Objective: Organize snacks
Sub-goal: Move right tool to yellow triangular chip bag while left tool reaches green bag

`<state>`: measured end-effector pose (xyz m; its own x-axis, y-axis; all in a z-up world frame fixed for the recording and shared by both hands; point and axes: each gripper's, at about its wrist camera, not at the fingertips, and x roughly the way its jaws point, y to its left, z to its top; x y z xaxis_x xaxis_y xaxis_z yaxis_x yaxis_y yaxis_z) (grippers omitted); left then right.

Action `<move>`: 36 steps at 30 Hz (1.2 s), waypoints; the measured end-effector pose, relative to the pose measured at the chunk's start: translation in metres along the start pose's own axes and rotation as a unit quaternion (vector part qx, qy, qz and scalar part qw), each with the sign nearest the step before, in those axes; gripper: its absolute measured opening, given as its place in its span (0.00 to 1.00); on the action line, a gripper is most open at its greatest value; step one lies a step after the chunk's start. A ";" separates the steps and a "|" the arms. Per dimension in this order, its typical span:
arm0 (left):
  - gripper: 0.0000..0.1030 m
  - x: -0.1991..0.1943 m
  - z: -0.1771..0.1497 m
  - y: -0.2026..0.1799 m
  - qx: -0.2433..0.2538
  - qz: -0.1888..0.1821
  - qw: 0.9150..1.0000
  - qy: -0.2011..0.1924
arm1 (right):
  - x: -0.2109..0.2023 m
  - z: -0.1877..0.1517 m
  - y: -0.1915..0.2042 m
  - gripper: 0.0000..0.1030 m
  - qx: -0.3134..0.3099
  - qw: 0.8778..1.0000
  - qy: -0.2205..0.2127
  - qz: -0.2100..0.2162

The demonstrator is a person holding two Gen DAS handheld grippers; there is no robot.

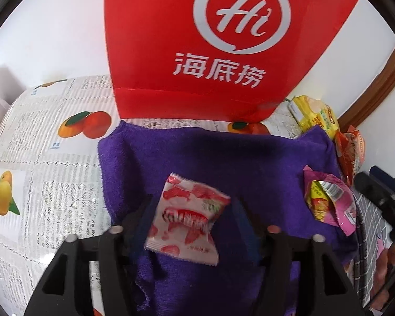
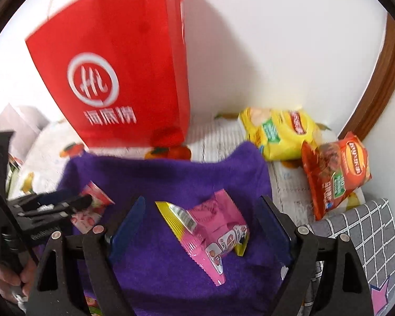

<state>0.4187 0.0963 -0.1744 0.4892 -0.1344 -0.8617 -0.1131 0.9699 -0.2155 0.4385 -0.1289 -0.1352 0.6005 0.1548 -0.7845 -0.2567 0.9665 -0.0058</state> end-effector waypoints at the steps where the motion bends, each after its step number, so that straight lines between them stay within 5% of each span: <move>1: 0.65 -0.001 0.000 -0.001 0.002 0.002 1.000 -0.002 | -0.003 0.001 -0.001 0.83 0.003 1.000 -0.004 0.004; 15: 0.65 -0.032 0.002 -0.016 0.024 0.007 0.999 -0.031 | -0.054 -0.020 0.006 0.76 0.007 0.999 -0.038 0.031; 28: 0.65 -0.071 -0.005 -0.040 0.043 -0.025 0.998 -0.045 | -0.090 -0.137 -0.018 0.75 0.090 0.994 0.039 0.050; 36: 0.65 -0.091 -0.009 -0.051 0.055 -0.038 0.996 -0.054 | -0.088 -0.192 0.000 0.75 0.130 0.989 0.058 0.051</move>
<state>0.3720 0.0576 -0.0894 0.5839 -0.1909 -0.7891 0.0197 0.9750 -0.2212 0.2404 -0.1818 -0.1852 0.4870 0.2442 -0.8386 -0.0999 0.9694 0.2243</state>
